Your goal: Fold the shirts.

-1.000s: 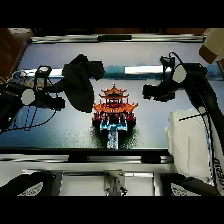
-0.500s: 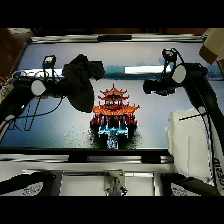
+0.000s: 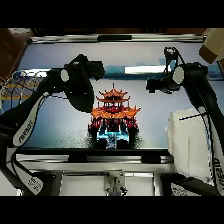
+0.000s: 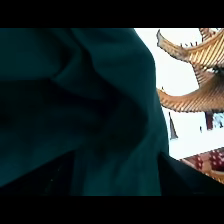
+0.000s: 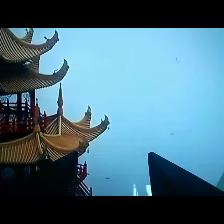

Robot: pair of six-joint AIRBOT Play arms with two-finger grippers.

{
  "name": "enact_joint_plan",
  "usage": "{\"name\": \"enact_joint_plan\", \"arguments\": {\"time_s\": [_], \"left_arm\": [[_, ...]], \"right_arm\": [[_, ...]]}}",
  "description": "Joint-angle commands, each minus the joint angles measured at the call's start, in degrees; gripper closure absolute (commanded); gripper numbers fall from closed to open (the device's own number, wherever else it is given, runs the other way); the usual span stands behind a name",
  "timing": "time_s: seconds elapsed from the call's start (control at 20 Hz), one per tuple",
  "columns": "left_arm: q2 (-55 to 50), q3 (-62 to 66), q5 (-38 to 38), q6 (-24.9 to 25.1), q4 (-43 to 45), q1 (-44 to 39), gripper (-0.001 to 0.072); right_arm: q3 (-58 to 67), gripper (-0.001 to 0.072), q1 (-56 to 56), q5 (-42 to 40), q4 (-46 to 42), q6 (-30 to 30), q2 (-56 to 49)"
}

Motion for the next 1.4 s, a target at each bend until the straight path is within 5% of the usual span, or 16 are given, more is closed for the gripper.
{"name": "enact_joint_plan", "arguments": {"time_s": [0.0,0.1,0.15,0.2,0.45,0.85,1.05,1.35], "left_arm": [[-4.2,2.0,1.6,2.7,-0.9,-0.1,0.0095],[-4.6,2.0,4.3,2.2,-0.9,-0.1,0.0151],[-4.5,2.1,4.5,1.7,-0.9,-0.1,0.0451],[-4.3,2.1,4.0,1.6,-0.9,0.0,0.0672],[7.1,8.3,2.3,6.6,-0.9,-0.8,0.0679],[40.4,16.7,2.3,3.7,-0.8,-12.5,0.0679],[40.3,12.6,-4.7,-0.6,-0.9,-21.5,0.0679],[31.5,-11.0,9.9,-10.3,-0.9,-37.2,0.0676]], "right_arm": [[0.1,0.0163,0.0,2.1,1.0,0.0,0.0],[0.1,0.0163,0.0,3.4,2.6,0.0,0.0],[0.1,0.0163,0.0,3.9,3.2,0.0,0.0],[0.1,0.0163,0.0,4.4,3.9,0.0,0.0],[0.1,0.0163,0.0,7.7,3.5,-0.3,4.3],[0.1,0.0163,0.0,8.4,-6.5,-1.0,30.9],[0.1,0.0163,0.0,17.4,-4.8,2.8,40.3],[-0.9,0.0163,0.0,28.9,-4.1,3.7,42.8]]}}
